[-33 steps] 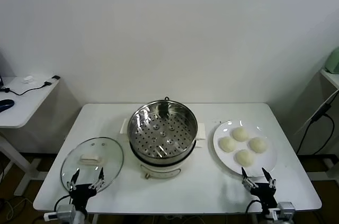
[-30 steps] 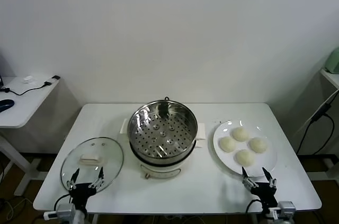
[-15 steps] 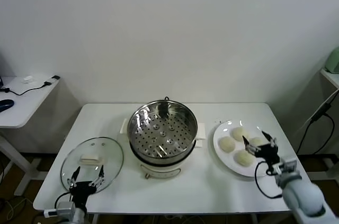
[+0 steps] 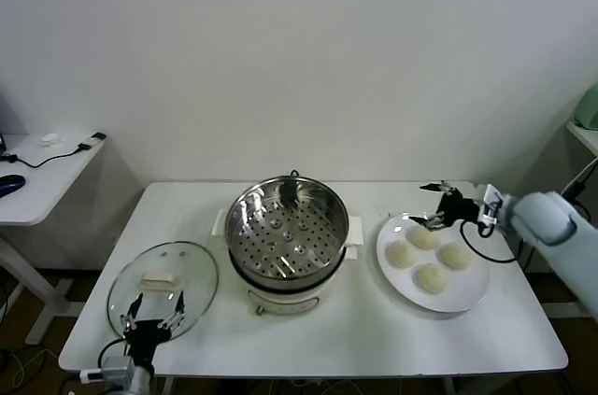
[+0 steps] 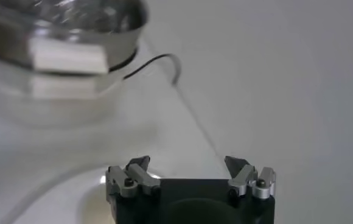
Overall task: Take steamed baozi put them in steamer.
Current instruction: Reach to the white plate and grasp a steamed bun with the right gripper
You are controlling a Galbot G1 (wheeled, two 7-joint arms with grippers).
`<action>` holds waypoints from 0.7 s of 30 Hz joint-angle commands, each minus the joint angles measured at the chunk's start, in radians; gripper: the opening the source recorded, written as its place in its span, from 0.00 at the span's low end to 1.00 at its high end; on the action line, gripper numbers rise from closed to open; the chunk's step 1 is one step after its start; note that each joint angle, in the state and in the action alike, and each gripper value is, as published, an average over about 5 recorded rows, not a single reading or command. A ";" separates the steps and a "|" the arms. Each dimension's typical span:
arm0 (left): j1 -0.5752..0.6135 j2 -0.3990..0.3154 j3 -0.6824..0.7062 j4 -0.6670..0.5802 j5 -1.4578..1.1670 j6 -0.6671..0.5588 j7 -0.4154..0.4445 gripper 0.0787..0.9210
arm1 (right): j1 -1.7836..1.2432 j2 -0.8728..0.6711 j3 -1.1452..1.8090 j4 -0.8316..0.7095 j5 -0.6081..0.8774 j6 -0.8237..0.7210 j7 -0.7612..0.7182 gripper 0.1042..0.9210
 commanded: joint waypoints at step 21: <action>0.004 0.012 -0.007 0.035 0.003 -0.031 -0.001 0.88 | 0.352 0.314 -0.688 -0.422 -0.044 -0.073 -0.103 0.88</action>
